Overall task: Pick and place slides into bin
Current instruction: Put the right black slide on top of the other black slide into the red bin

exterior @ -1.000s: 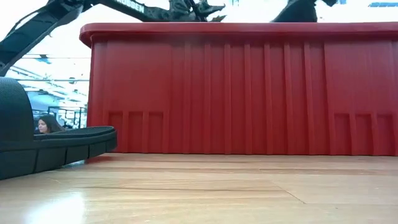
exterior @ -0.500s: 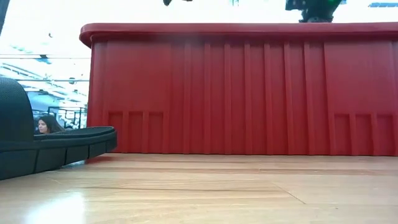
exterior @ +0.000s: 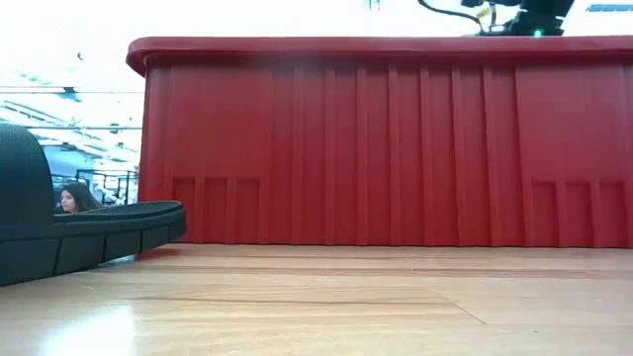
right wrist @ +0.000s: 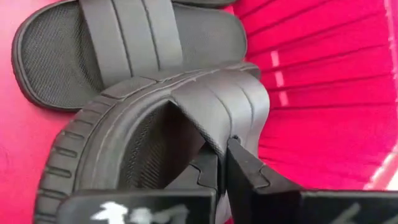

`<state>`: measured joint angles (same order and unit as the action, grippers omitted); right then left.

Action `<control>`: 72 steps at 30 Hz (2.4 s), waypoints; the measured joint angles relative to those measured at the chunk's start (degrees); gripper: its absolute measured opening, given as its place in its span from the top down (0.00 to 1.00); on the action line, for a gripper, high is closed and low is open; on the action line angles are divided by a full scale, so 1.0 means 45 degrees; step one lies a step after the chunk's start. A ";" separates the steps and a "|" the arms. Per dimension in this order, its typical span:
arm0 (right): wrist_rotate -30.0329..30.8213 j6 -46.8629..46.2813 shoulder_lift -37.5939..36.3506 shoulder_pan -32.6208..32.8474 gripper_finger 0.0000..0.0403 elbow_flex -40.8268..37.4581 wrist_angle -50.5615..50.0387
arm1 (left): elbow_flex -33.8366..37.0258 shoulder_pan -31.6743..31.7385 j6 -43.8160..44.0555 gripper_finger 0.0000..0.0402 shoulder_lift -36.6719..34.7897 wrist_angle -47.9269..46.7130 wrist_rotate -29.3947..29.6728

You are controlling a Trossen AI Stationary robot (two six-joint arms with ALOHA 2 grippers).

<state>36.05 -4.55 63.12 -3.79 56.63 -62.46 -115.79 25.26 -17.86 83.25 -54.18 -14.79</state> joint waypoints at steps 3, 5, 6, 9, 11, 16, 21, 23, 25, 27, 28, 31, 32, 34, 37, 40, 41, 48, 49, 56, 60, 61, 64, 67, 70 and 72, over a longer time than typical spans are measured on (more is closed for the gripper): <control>-0.0329 -0.0375 0.0251 0.0005 1.00 -0.0417 0.0113 | 0.0000 -0.0011 0.0067 1.00 -0.0199 -0.0249 -0.0006; -0.1186 -0.0358 0.0355 -0.0035 0.98 -0.0546 0.0159 | 0.0000 -0.0022 0.0098 1.00 -0.0216 -0.0405 -0.0028; -0.1702 -0.0362 0.0375 -0.0058 0.96 -0.0595 0.0168 | 0.0000 -0.0019 0.0212 1.00 -0.0212 -0.0524 -0.0024; -0.2838 -0.0389 0.0431 -0.0069 0.90 -0.0673 0.0230 | 0.0015 -0.0010 0.0617 0.98 -0.0187 -0.0790 -0.0023; -0.3075 -0.0437 0.0427 -0.0083 0.86 -0.0673 0.0244 | 0.0015 -0.0010 0.0719 0.97 -0.0192 -0.0924 -0.0028; -0.4361 -0.0681 0.0427 -0.0173 0.77 -0.0673 0.0430 | 0.0015 -0.0054 0.0862 0.95 -0.0192 -0.0971 -0.0033; -0.4749 -0.1293 0.0339 -0.0170 0.71 -0.0602 0.0510 | 0.0015 -0.0058 0.1210 0.97 -0.0192 -0.1026 -0.0430; -0.5030 -0.1088 0.0195 -0.0215 0.69 -0.0504 0.0615 | 0.0015 -0.0058 0.1182 0.99 -0.0192 -0.1081 -0.0701; -0.5080 -0.0996 0.0046 -0.0280 0.68 -0.0362 0.0632 | 0.0015 -0.0058 0.1085 1.00 -0.0192 -0.1084 -0.0739; -0.5094 -0.0953 -0.0141 -0.0437 0.67 -0.0194 0.0577 | 0.0015 -0.0057 0.1077 0.99 -0.0192 -0.1087 -0.0742; -0.5094 -0.0853 -0.0262 -0.0512 0.67 -0.0115 0.0554 | 0.0015 -0.0058 0.1066 0.98 -0.0192 -0.1083 -0.0742; -0.5024 -0.0894 -0.0570 -0.0812 0.66 0.0317 0.0539 | 0.0015 -0.0053 0.1024 0.96 -0.0192 -0.1083 -0.0742; -0.5022 -0.0927 -0.0669 -0.0909 0.66 0.0475 0.0580 | 0.0015 -0.0053 0.0999 0.95 -0.0192 -0.1083 -0.0742; -0.5213 -0.0861 -0.0851 -0.1095 0.67 0.0866 0.0638 | 0.0015 -0.0050 0.0999 0.95 -0.0247 -0.1133 -0.0742; -0.6923 -0.0052 -0.0967 -0.1765 0.69 0.1716 0.0734 | 0.0007 -0.0044 0.0687 0.96 -0.0321 -0.1450 -0.0742; -0.9672 0.1130 -0.0554 -0.3350 0.70 0.2671 -0.0394 | 0.0002 -0.0044 0.0461 0.99 -0.0297 -0.1748 -0.0737; -1.0486 0.1740 -0.0286 -0.4029 0.70 0.2985 -0.1080 | 0.0005 -0.0044 0.0415 0.99 -0.0289 -0.1774 -0.0737; -1.3161 0.5875 0.1814 -0.7719 0.67 0.4326 -0.4057 | 0.0005 -0.0044 0.0912 0.95 -0.0294 -0.1894 -0.0737; -1.3588 0.6208 0.2098 -0.8055 0.66 0.4366 -0.4138 | 0.0005 -0.0044 0.0932 0.95 -0.0294 -0.1985 -0.0739; -1.4362 0.8098 0.3530 -0.9015 0.57 0.4378 -0.3662 | 0.0005 -0.0044 0.1242 0.99 -0.0294 -0.2308 -0.0742; -1.4315 0.9187 0.4097 -0.9058 0.48 0.4378 -0.3559 | 0.0005 -0.0044 0.1242 0.99 -0.0294 -0.2602 -0.1052; -1.4269 0.9286 0.4262 -0.9065 0.47 0.4378 -0.3568 | 0.0005 -0.0044 0.1232 0.98 -0.0294 -0.2665 -0.1137; -1.3725 0.9330 0.4781 -0.9132 0.43 0.4378 -0.3756 | 0.0005 -0.0044 0.1105 0.96 -0.0294 -0.2807 -0.1293; -1.3740 0.9410 0.5168 -0.9227 0.43 0.4378 -0.4312 | 0.0005 -0.0044 0.1079 0.95 -0.0294 -0.2807 -0.1320; -1.3715 0.9562 0.5361 -0.9238 0.44 0.4201 -0.4567 | 0.0005 -0.0044 0.0886 0.95 -0.0294 -0.2835 -0.1320; -1.3904 0.9592 0.5344 -0.9238 0.45 0.4007 -0.4568 | 0.0005 -0.0044 0.0767 0.96 -0.0294 -0.2963 -0.1320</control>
<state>-26.52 38.61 87.16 -45.36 74.67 -83.02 -115.77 25.06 -14.41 81.93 -67.51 -20.73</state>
